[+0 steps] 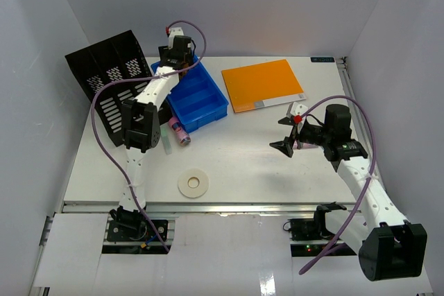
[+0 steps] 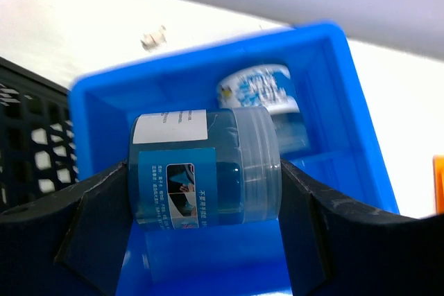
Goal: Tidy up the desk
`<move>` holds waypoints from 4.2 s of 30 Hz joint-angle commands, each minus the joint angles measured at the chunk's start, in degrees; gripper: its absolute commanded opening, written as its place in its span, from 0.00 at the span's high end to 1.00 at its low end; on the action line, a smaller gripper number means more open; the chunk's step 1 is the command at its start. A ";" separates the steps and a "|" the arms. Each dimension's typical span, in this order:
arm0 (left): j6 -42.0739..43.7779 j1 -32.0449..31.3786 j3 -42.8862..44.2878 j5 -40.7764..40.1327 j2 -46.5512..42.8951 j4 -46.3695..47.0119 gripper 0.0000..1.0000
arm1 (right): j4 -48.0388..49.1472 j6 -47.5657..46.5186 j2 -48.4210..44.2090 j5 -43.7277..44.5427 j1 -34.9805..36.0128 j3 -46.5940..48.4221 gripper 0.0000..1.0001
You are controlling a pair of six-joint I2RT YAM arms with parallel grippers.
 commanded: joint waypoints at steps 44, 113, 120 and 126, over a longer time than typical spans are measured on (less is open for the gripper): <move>-1.40 3.20 -2.80 9.10 -5.67 4.99 0.07 | -0.33 0.82 1.27 -2.71 -4.65 1.94 0.10; -2.75 3.35 -89.28 47.74 -94.83 10.23 0.02 | -34.71 -61.33 43.16 28.94 -10.58 21.97 0.26; -3.02 3.35 -89.93 53.88 -95.55 12.87 0.02 | -34.41 -60.70 45.33 28.54 -10.58 21.49 0.37; -4.43 3.35 -90.44 60.14 -94.87 15.36 0.02 | -33.22 -60.82 44.91 28.26 -10.58 18.94 0.56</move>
